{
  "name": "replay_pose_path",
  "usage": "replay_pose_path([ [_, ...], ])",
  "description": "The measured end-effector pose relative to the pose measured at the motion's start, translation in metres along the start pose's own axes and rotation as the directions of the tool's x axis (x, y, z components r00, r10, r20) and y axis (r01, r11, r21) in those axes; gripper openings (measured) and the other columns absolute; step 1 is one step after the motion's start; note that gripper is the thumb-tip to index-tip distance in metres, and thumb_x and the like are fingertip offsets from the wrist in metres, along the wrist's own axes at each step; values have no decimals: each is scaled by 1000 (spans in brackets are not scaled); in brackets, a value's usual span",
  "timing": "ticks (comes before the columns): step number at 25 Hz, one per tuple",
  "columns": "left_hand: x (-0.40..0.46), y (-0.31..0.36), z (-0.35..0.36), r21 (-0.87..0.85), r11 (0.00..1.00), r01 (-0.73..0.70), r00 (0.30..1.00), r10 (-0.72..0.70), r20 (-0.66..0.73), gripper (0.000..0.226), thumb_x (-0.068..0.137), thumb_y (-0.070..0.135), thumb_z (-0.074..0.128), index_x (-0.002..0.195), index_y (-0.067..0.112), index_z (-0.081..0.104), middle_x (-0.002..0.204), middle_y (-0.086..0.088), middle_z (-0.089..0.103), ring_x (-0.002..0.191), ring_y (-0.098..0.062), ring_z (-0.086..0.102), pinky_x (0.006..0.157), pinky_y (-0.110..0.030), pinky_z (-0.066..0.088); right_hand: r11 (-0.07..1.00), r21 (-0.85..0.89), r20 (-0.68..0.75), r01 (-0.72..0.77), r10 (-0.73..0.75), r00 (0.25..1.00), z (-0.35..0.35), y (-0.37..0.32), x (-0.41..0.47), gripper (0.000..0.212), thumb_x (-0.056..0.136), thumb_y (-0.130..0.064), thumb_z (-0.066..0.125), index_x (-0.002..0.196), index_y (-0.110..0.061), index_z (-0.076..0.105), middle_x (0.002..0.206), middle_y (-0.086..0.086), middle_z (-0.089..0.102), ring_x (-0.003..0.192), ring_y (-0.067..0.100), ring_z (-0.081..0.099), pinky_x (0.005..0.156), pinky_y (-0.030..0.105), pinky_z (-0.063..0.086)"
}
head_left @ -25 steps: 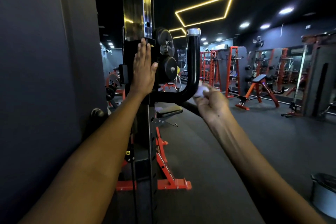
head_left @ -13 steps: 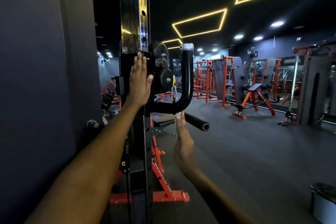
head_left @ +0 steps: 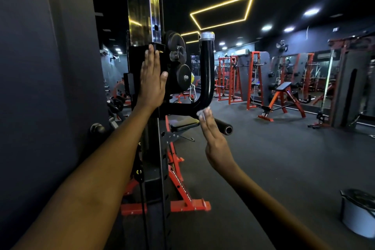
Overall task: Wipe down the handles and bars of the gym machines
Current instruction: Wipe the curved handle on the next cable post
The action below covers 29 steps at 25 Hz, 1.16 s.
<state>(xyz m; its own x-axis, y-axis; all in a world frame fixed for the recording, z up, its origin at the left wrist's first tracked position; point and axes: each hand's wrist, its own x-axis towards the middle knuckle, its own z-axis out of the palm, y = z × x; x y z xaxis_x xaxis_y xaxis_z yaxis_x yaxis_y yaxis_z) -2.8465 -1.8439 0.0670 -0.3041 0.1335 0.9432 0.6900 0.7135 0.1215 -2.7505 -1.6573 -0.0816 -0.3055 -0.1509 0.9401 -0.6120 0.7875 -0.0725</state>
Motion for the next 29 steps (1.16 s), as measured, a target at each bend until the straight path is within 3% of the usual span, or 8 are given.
replay_pose_path([
  [4, 0, 0, 1, 4, 1000, 5, 1000, -5, -5, 59, 104, 25, 29, 153, 7, 2, 161, -14, -5, 145, -15, -12, 118, -34, -5, 983, 81, -243, -164, 179, 953, -49, 4, 57, 75, 73, 26, 21, 145, 4, 23, 154, 16, 13, 145, 20, 8, 118, 29, 13],
  [7, -1, -1, 2, 10, 1000, 2, 1000, -2, -6, 59, 103, 29, 27, 153, 6, 3, 161, -14, -4, 147, -20, -9, 118, -36, -4, 999, -14, -125, -29, 27, 992, -52, -17, 99, 73, 74, 14, 21, 145, -2, 25, 154, 8, 11, 145, 20, 5, 117, 18, 7],
  [11, -1, -2, 1, 11, 1000, -6, 1000, 6, 23, 61, 103, 31, 28, 153, 7, 2, 161, -14, -6, 147, -22, -11, 119, -39, -3, 1000, -18, -18, 20, -20, 1000, -18, -7, 32, 82, 67, 30, 27, 143, -3, 29, 154, 12, 16, 145, 28, 10, 117, 42, 17],
  [16, -6, 1, 4, 62, 998, 26, 999, -25, -28, 62, 104, 24, 34, 153, 7, 1, 161, -11, -9, 145, -16, -16, 116, -25, -15, 993, 77, -185, -92, 105, 977, -74, -18, 115, 64, 81, -1, 18, 144, -7, 31, 153, 10, 22, 142, 14, 15, 115, 18, 16],
  [19, -7, 2, 5, 44, 998, 41, 998, -39, -48, 61, 104, 25, 33, 153, 7, 1, 161, -11, -10, 146, -14, -14, 114, -20, -17, 999, -30, -68, 11, -13, 998, -75, -27, 164, 67, 80, -5, 19, 147, -8, 25, 155, 3, 9, 144, 17, 4, 116, 25, 18],
  [22, -7, 2, 4, 27, 999, 47, 998, -46, -40, 63, 104, 25, 34, 153, 6, -1, 161, -13, -11, 147, -17, -12, 116, -24, -12, 992, -95, -23, 85, -87, 996, -46, -17, 110, 69, 74, 12, 24, 141, -1, 37, 154, 12, 20, 145, 24, 5, 109, 9, 21],
  [26, -7, 2, 3, 11, 999, 42, 998, -42, -38, 61, 105, 24, 31, 153, 8, -2, 161, -8, -11, 145, -11, -17, 118, -29, -9, 920, -272, 9, 281, -289, 957, -60, -18, 92, 46, 82, 6, 44, 126, -1, 55, 137, 14, 50, 134, 29, 37, 107, 38, 37],
  [29, -7, 1, 4, 10, 999, 45, 998, -44, -42, 60, 105, 26, 30, 153, 9, -3, 161, -7, -10, 145, -10, -17, 118, -28, -9, 845, -441, 107, 302, -284, 953, -90, -28, 171, 63, 80, -7, 17, 137, -6, 45, 143, 13, 43, 138, 22, 26, 117, 32, 11],
])
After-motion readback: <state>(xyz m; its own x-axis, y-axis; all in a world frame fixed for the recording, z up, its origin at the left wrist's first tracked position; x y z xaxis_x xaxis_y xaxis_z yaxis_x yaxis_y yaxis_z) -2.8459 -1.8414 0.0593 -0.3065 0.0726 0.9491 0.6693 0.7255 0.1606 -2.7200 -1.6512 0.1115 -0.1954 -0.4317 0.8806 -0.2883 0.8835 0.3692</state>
